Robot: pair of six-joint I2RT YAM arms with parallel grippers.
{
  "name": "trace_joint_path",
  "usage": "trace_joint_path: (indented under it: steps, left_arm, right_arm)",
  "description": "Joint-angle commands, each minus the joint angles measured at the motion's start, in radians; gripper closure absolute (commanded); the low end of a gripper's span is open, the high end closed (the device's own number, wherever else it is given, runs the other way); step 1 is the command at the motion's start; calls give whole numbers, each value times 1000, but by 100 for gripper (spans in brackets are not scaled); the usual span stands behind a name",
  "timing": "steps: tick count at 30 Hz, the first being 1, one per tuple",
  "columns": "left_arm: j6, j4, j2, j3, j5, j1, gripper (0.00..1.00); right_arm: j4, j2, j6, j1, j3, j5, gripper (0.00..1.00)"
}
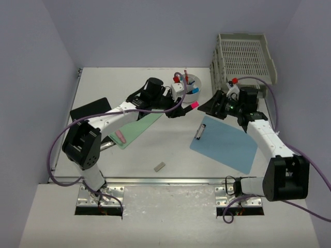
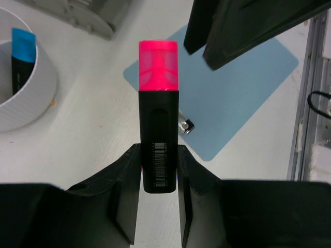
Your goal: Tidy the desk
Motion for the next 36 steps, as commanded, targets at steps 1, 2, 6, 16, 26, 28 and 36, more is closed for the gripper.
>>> trace_joint_path:
  steps: [1, 2, 6, 16, 26, 28, 36]
  left_arm:
    - [-129, 102, -76, -52, -36, 2, 100]
    - [-130, 106, -85, -59, -38, 1, 100]
    - [-129, 106, -106, -67, -30, 3, 100]
    - [-132, 106, -112, -62, -38, 3, 100]
    - [-133, 91, -117, -45, -94, 35, 56]
    - [-149, 91, -127, -49, -131, 58, 37]
    - [-279, 70, -229, -64, -240, 274, 0]
  right_arm:
    - [104, 59, 163, 53, 98, 14, 28]
    - [110, 72, 178, 63, 107, 12, 28]
    - [154, 127, 244, 95, 131, -1, 28]
    - [151, 207, 247, 134, 199, 23, 65]
    - [70, 224, 121, 140, 283, 76, 100]
    - [53, 230, 56, 140, 308, 109, 100]
    - [50, 325, -148, 143, 515, 383, 100]
